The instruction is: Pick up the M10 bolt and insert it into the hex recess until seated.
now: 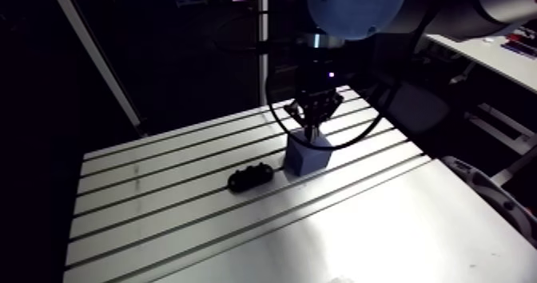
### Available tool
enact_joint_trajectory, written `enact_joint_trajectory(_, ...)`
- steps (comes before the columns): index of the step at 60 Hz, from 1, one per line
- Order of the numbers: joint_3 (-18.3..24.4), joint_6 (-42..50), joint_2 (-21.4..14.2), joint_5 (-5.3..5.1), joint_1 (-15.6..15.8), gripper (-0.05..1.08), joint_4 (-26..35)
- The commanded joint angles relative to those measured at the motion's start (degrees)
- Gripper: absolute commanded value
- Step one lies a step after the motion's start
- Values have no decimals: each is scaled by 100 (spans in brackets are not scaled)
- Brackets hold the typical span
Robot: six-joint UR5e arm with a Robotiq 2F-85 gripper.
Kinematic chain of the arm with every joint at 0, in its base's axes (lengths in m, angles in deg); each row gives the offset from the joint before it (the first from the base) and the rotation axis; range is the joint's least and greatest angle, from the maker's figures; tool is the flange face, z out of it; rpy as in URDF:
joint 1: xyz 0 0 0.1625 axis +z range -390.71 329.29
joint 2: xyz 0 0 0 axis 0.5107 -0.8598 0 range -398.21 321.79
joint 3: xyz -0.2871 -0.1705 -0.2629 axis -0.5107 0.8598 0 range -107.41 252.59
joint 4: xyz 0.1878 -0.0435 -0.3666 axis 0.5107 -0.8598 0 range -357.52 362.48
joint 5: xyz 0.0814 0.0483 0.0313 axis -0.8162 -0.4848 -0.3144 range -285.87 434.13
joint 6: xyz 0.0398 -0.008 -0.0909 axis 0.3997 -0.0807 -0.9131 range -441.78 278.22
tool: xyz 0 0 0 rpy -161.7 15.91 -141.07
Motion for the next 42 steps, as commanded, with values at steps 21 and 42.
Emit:
enact_joint_trajectory(21, -21, -3, 7, 7, -2, 108, -28)
enact_joint_trajectory(42, -21, -3, 7, 9, -2, 108, -28)
